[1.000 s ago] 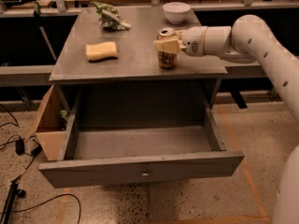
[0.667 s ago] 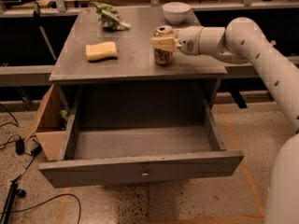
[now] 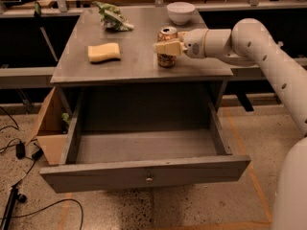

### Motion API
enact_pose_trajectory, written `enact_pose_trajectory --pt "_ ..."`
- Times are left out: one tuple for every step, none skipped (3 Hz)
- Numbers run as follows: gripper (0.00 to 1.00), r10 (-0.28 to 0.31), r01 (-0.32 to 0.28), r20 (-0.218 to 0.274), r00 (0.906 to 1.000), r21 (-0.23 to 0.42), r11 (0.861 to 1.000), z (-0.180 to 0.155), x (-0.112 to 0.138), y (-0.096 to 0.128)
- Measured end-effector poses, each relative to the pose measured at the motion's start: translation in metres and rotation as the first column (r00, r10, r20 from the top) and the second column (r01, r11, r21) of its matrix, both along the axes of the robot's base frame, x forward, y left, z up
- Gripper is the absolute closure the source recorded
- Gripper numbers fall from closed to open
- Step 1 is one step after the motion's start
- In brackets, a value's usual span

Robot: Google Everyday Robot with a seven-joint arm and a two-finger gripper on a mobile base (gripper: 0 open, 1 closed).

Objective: Pick orange can from top drawer and place on counter

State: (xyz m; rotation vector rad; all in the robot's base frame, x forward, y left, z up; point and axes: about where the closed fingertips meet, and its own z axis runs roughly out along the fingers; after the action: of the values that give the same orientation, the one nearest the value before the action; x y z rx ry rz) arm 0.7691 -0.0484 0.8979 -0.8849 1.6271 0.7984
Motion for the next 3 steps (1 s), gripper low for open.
enact_pose_trajectory --pt "0.0 -0.046 0.046 0.027 0.9986 -0.007 0.999 0.001 -0.006 -0.014" --pt "0.0 -0.12 0.124 0.09 0.9887 -0.039 0.992 0.016 -0.026 -0.042" --pt "0.0 -0.216 0.23 0.13 0.9677 -0.103 0.968 0.036 -0.063 -0.089"
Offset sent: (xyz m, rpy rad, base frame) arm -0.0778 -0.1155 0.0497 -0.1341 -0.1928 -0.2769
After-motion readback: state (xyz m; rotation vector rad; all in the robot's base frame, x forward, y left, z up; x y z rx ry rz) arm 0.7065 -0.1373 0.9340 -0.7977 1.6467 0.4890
